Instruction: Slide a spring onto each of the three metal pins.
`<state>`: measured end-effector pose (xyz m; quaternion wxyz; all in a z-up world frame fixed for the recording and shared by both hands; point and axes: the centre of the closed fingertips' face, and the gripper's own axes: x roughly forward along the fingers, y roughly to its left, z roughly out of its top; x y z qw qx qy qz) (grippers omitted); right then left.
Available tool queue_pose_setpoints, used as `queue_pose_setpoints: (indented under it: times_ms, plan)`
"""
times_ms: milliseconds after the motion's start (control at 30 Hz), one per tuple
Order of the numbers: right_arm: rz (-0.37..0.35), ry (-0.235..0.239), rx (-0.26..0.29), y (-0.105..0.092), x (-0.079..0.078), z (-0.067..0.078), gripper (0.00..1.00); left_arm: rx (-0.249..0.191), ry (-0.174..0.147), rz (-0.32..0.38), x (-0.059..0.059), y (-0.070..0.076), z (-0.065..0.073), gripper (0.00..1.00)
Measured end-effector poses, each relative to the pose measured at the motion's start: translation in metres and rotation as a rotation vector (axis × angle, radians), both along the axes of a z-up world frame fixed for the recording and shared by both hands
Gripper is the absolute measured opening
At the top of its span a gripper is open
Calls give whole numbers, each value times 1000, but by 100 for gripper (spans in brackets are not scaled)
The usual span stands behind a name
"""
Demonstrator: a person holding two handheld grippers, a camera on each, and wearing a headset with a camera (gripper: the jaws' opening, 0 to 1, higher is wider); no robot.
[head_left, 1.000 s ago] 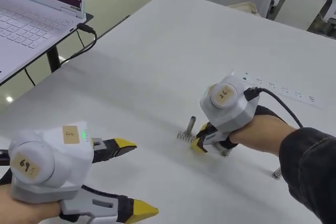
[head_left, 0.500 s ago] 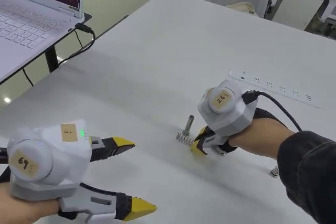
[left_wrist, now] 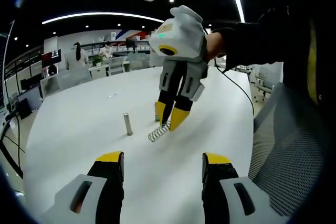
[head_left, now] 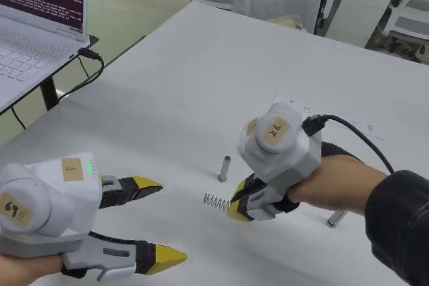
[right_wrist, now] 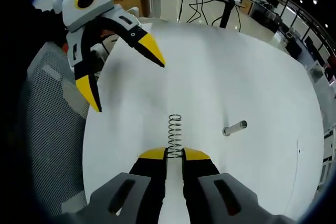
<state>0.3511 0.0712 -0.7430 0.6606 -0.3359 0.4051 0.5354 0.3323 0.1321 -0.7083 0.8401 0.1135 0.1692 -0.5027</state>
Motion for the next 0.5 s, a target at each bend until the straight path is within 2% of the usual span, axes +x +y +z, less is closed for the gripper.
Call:
queue_pose_setpoints:
  times_ms: [167,233,333,500]
  plan:
    - [46,12,18,6,-21,13,8,21,-34,-43,-3,-5,8,44]
    - [57,16,31,9,-27,18,8,26,-37,-55,-4,-7,10,41]
    - [71,10,30,10,-31,22,8,28,-44,-79,-8,-11,13,36]
    - [94,32,56,15,-41,32,8,30,-57,-119,-16,-17,16,27]
